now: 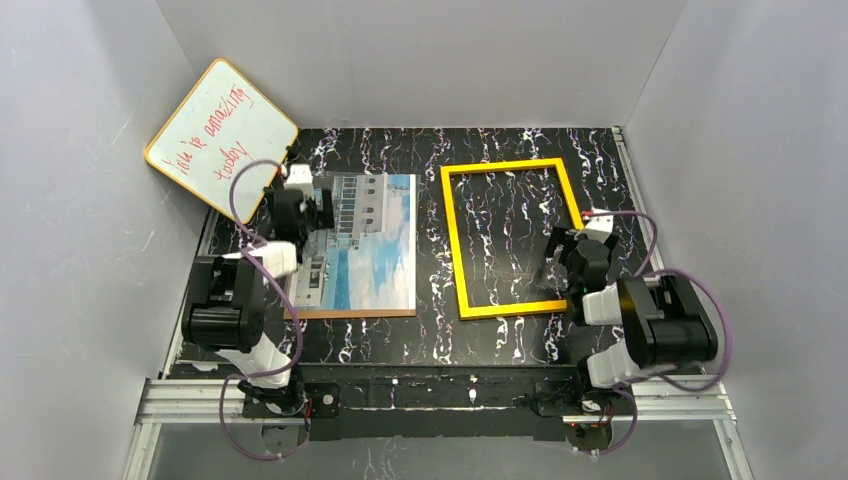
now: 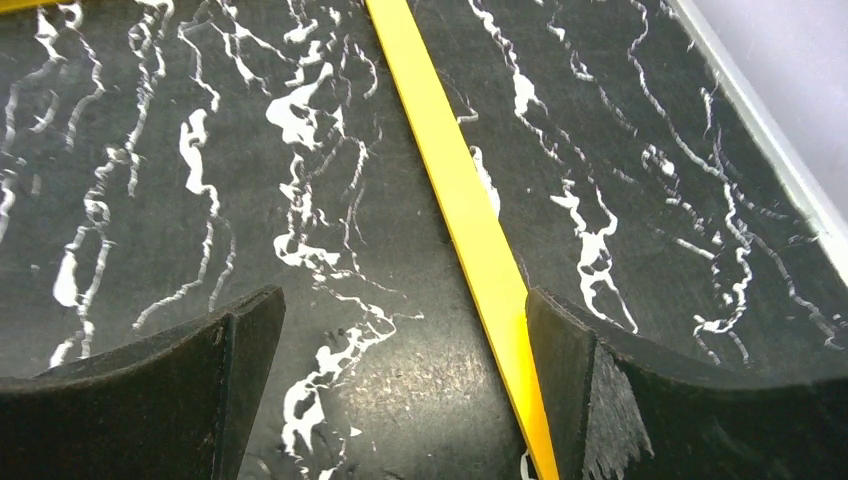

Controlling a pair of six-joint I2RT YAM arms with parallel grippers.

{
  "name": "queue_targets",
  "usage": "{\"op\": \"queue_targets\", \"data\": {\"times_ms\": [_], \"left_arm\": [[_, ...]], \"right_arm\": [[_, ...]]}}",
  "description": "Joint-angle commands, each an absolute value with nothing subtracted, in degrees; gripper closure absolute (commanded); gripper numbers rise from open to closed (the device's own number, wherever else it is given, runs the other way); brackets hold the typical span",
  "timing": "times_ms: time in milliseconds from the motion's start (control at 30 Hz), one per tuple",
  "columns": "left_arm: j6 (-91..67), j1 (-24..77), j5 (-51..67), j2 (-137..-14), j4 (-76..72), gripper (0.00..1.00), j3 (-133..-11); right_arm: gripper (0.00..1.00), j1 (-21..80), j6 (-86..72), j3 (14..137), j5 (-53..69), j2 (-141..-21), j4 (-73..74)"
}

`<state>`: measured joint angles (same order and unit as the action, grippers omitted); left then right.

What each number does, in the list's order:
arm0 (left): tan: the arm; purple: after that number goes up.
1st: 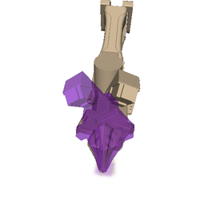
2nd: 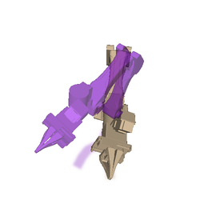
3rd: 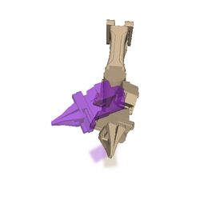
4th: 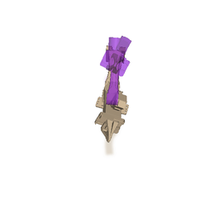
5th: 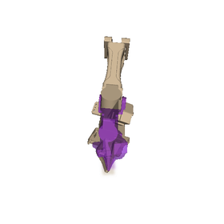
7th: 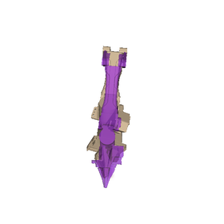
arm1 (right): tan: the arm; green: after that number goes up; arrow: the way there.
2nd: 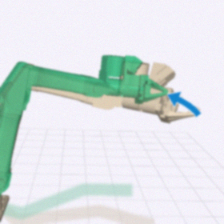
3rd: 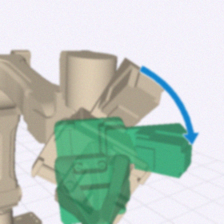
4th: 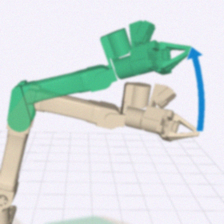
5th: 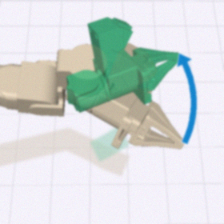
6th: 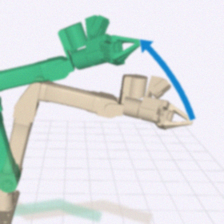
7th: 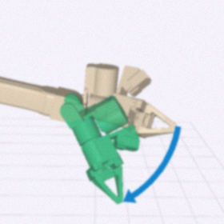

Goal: Put the photo into the frame

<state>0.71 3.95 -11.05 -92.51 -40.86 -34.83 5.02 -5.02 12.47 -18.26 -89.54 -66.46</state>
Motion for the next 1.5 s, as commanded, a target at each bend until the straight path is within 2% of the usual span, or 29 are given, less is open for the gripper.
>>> {"op": "queue_targets", "data": {"times_ms": [0,67,167,200,300,367,500,567,700,867,1033,1300,1467], "left_arm": [[3.2,2.1,-6.2,-90.2,-6.3,0.02,-50.1],[1.4,0.4,-0.8,-90.2,1.3,0.02,-55.3],[-1.5,-3.2,4.9,-89.3,8.5,0.02,-61.7],[-1.4,-3.3,5.5,-89.1,11.1,0.02,-63.6],[-0.6,-3.5,5.7,-88.1,18.0,0.02,-69.1],[-0.3,-3.6,6.1,-87.4,21.7,0.02,-71.7],[2.2,-4.0,7.9,-87.3,29.4,0.02,-75.0],[2.1,-4.0,7.4,-88.0,32.9,0.02,-76.2],[1.9,-4.0,9.9,-86.9,37.4,0.02,-74.6],[3.4,-4.0,9.5,-84.6,38.0,0.02,-72.4],[4.9,-4.0,10.5,-85.4,40.4,0.02,-72.4],[6.1,-4.1,13.1,-85.2,42.1,0.02,-71.4],[7.3,-4.0,13.2,-84.6,42.7,0.02,-71.3]], "right_arm": [[0.01,5.6,-8.1,21.3,-24.4,-76.5,-47.1],[0.01,5.4,-14.3,29.2,-30.0,-73.4,-31.2],[0.01,4.8,-42.2,39.2,-42.2,-74.5,-8.4],[0.01,3.7,-43.8,42.8,-40.9,-75.2,-1.3],[0.01,2.5,-37.4,50.1,-25.5,-77.1,4.5],[0.01,4.2,-35.4,53.7,-20.5,-79.2,8.0],[0.01,16.7,-35.5,62.2,-28.1,-86.5,19.3],[0.01,21.9,-34.4,66.7,-27.5,-90.8,24.1],[0.01,29.8,-30.1,70.7,-23.8,-95.1,25.8],[0.01,34.5,-27.9,72.8,-16.5,-98.6,23.2],[0.01,39.5,-27.1,76.2,-17.4,-104.2,24.2],[0.02,41.9,-26.8,77.7,-20.5,-110.8,24.7],[0.09,41.9,-26.9,76.9,-20.6,-113.0,24.0]]}}
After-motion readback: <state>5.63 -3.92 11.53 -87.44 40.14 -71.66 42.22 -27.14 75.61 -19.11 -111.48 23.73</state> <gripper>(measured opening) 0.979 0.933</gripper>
